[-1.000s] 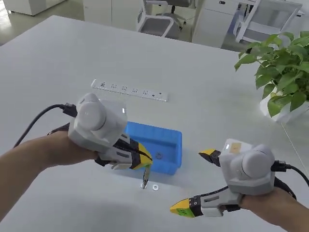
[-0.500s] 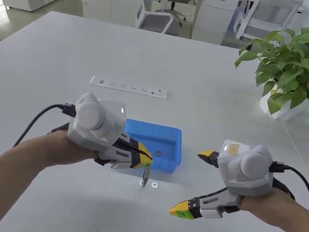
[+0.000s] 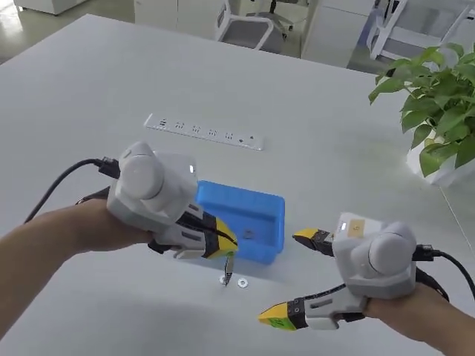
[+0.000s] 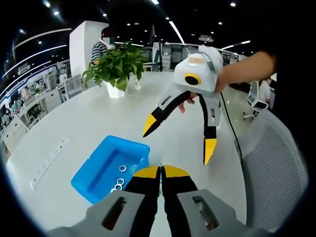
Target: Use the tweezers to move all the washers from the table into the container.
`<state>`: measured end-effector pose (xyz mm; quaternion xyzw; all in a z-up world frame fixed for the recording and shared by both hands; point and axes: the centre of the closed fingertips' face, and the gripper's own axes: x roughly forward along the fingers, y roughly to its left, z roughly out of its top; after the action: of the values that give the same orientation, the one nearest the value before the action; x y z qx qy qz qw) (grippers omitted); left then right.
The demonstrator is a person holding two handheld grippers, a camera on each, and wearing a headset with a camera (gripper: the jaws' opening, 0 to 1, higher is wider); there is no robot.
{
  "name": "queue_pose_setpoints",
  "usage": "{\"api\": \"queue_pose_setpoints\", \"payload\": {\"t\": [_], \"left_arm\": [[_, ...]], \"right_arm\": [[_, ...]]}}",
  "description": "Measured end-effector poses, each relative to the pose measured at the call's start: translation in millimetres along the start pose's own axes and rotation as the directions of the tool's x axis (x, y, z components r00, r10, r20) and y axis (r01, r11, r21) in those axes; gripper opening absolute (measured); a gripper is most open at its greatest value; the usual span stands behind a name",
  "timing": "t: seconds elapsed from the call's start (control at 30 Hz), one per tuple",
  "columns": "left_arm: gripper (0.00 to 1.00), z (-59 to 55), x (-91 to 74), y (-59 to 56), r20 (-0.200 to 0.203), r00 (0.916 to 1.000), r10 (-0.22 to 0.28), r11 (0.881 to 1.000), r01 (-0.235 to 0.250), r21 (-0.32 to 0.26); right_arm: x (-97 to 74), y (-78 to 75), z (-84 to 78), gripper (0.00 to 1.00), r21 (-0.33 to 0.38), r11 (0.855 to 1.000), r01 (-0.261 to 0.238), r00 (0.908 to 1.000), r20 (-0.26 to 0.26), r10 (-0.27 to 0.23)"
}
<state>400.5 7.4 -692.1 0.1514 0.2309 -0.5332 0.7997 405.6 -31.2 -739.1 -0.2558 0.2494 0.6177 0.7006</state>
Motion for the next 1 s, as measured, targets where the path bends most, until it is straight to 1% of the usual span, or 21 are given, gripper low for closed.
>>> {"api": "queue_pose_setpoints", "payload": {"t": [0.1,0.2,0.33,0.43,0.57,0.63,0.73,0.83,1.0], "left_arm": [[0.05,0.2,-0.7,-1.2,-0.001,1.0,-0.001,1.0,0.001,0.0],[0.05,1.0,-1.7,-3.6,-0.004,1.0,-0.003,1.0,0.003,0.0],[0.05,-0.6,-1.2,-2.2,-0.007,1.0,-0.006,1.0,0.006,0.001],[0.05,-1.8,-1.4,-0.8,-0.009,0.9999,-0.005,1.0,0.005,-0.002],[0.05,-3.1,-1.9,0.0,-0.012,0.9999,-0.006,1.0,0.006,-0.001],[0.05,-3.4,-2.1,-0.3,-0.013,0.9999,-0.007,1.0,0.007,-0.001],[0.05,-3.8,-2.0,-0.7,-0.014,0.9999,-0.008,1.0,0.008,-0.001],[0.05,-4.3,-1.5,-0.5,-0.015,0.9998,-0.01,1.0,0.01,-0.001],[0.05,-4.3,-0.1,-1.0,-0.015,0.9998,-0.013,1.0,0.013,0.0]], "right_arm": [[5.3,2.6,5.5,0.74,-0.052,0.998,-0.038,0.9992,0.007,0.038],[10.4,3.7,8.9,0.62,-0.083,0.994,-0.068,0.9977,0.003,0.068],[18.2,5.0,14.0,0.52,-0.138,0.985,-0.101,0.9949,-0.002,0.101],[23.0,3.9,15.5,0.46,-0.159,0.981,-0.114,0.9934,-0.006,0.115],[31.1,4.5,18.4,0.39,-0.194,0.97,-0.145,0.9893,-0.012,0.145],[35.9,5.8,18.6,0.38,-0.207,0.965,-0.164,0.9865,-0.021,0.163],[42.2,8.6,19.6,0.33,-0.23,0.953,-0.197,0.9804,-0.035,0.194],[48.1,10.3,20.4,0.3,-0.249,0.944,-0.217,0.976,-0.043,0.213],[56.7,17.2,18.0,0.23,-0.273,0.923,-0.271,0.9626,-0.075,0.261]]}}
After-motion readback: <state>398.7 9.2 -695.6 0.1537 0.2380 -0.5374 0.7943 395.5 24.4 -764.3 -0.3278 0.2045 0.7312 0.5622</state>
